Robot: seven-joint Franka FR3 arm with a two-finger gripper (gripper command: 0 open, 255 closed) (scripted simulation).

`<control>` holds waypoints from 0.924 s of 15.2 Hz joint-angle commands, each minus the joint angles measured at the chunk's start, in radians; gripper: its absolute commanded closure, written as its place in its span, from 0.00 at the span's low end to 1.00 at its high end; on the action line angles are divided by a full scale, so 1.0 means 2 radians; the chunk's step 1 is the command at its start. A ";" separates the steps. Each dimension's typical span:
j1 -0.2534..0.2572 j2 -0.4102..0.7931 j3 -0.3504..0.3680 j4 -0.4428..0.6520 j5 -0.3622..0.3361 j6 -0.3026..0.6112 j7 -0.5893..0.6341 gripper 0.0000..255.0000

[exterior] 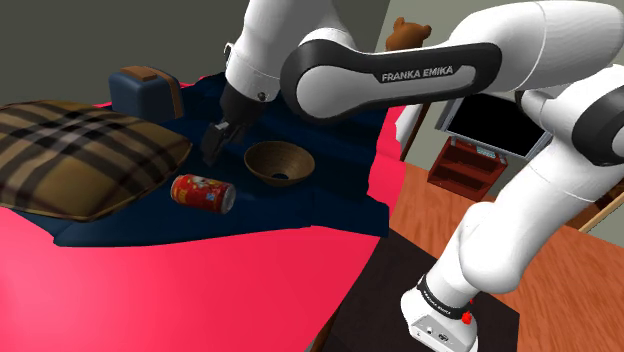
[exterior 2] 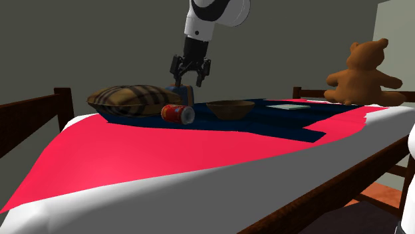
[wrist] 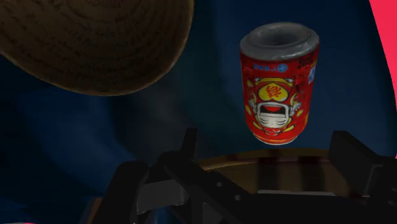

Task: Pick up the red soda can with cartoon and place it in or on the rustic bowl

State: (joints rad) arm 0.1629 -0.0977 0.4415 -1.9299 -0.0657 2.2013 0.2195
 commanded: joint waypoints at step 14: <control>0.006 0.058 0.013 0.016 -0.044 0.047 0.029 0.00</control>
State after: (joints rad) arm 0.1755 0.0180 0.4665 -1.8975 -0.1540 2.2942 0.2764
